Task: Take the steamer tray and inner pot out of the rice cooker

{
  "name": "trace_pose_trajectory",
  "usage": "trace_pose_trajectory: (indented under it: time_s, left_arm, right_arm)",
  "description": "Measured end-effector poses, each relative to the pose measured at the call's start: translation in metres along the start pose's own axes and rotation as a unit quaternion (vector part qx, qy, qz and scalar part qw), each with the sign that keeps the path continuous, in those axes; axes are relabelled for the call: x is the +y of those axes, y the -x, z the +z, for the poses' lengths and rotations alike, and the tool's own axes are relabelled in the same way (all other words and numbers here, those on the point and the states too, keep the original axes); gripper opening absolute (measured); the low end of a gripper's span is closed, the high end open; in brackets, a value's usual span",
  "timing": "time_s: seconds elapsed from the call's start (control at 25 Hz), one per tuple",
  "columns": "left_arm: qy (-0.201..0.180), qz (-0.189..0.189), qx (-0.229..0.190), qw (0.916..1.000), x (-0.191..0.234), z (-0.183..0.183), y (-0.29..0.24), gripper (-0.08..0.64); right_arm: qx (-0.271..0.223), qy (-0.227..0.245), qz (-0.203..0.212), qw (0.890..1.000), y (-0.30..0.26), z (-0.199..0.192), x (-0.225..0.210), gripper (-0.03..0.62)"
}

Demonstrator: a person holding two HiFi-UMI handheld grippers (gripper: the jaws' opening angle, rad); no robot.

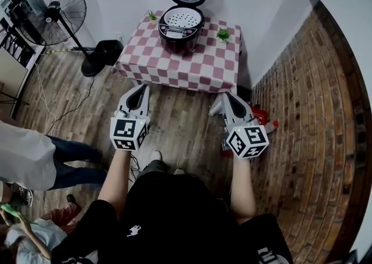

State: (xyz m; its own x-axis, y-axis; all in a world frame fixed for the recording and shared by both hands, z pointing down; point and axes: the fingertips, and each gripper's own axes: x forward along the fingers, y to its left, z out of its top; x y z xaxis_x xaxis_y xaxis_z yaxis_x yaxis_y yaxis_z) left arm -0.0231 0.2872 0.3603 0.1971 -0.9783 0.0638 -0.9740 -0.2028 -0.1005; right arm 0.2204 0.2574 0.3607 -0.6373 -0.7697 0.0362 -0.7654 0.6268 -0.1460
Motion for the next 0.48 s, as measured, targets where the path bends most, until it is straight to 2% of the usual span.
trace_pose_trajectory:
  time_s: [0.48]
  left_arm:
    - [0.016, -0.003, 0.005, 0.9999, 0.001, -0.003, -0.013, 0.003]
  right_arm:
    - [0.008, -0.004, 0.006, 1.0, -0.009, -0.005, -0.01, 0.003]
